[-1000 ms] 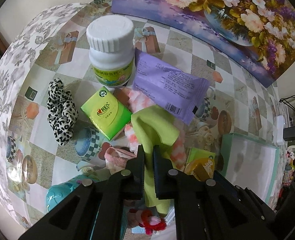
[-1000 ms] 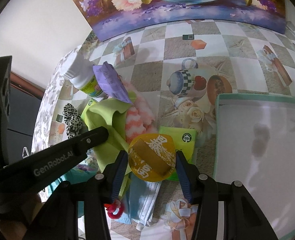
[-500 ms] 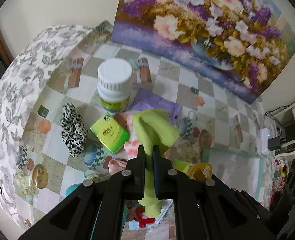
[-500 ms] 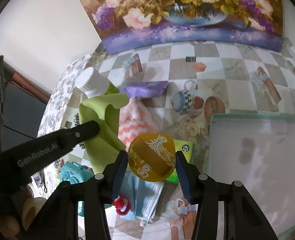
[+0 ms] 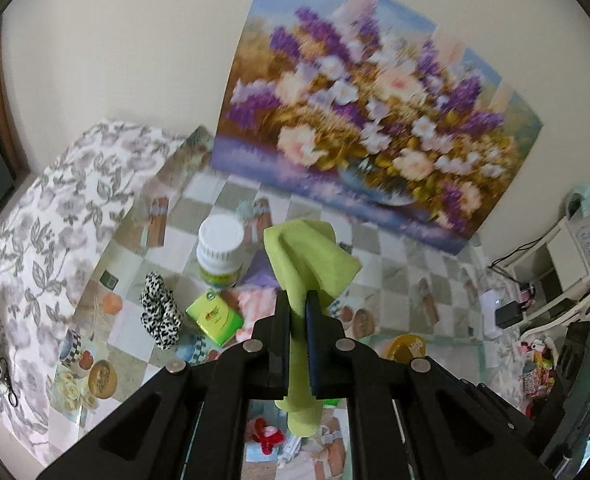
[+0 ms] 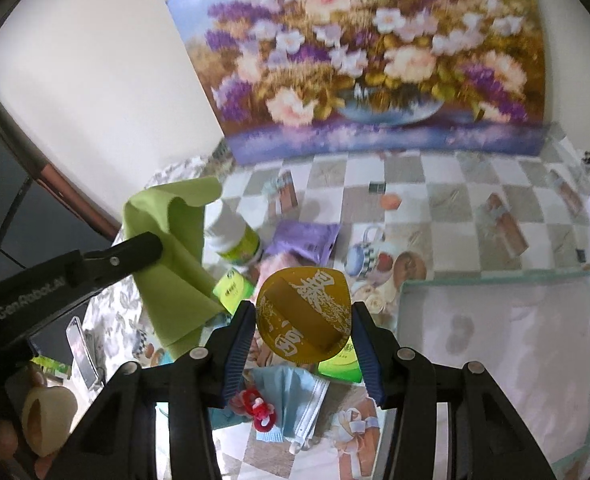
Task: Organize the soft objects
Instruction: 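Carry the cloth and packet over the white tray with both tools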
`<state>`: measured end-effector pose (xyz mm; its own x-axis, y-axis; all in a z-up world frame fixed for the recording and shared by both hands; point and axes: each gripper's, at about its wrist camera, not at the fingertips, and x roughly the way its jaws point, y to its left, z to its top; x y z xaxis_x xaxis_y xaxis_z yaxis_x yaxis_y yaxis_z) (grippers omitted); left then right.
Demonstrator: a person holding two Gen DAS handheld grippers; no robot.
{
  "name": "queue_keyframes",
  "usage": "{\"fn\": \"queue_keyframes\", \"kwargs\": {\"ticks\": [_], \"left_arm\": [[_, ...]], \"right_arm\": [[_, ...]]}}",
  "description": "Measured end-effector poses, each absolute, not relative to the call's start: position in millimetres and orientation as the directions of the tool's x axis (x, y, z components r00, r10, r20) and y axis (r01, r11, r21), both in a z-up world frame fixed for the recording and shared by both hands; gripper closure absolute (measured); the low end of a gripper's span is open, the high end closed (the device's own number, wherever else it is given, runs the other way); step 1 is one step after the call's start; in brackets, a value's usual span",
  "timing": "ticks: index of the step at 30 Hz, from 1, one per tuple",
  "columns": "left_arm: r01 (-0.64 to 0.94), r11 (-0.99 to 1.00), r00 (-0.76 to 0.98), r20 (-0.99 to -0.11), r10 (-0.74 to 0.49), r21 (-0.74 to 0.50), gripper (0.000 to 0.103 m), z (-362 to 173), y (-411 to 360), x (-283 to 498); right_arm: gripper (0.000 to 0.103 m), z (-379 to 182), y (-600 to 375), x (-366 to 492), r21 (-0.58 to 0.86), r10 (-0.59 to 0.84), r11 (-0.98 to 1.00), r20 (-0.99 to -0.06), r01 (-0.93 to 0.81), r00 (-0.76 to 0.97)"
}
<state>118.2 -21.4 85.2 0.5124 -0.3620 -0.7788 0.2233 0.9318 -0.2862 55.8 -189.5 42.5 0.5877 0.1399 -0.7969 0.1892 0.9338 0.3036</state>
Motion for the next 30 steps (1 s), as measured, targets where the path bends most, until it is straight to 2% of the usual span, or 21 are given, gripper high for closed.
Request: {"fn": "queue_keyframes", "kwargs": {"ticks": [10, 20, 30], "left_arm": [[0.300, 0.916, 0.486, -0.784, -0.386, -0.265, 0.096, 83.5, -60.2, 102.8], [0.418, 0.873, 0.378, -0.826, -0.418, -0.250, 0.096, 53.6, -127.5, 81.3], [0.538, 0.806, 0.256, -0.862, -0.437, -0.249, 0.096, 18.0, -191.9, 51.5]], "right_arm": [[0.052, 47.2, -229.7, 37.4, 0.224, -0.001, 0.920, -0.821, 0.323, 0.571], [0.052, 18.3, -323.6, 2.1, 0.041, -0.256, 0.799, -0.880, 0.600, 0.401], [0.052, 10.7, -382.6, -37.2, 0.041, -0.308, 0.682, -0.889, 0.730, 0.338]]}}
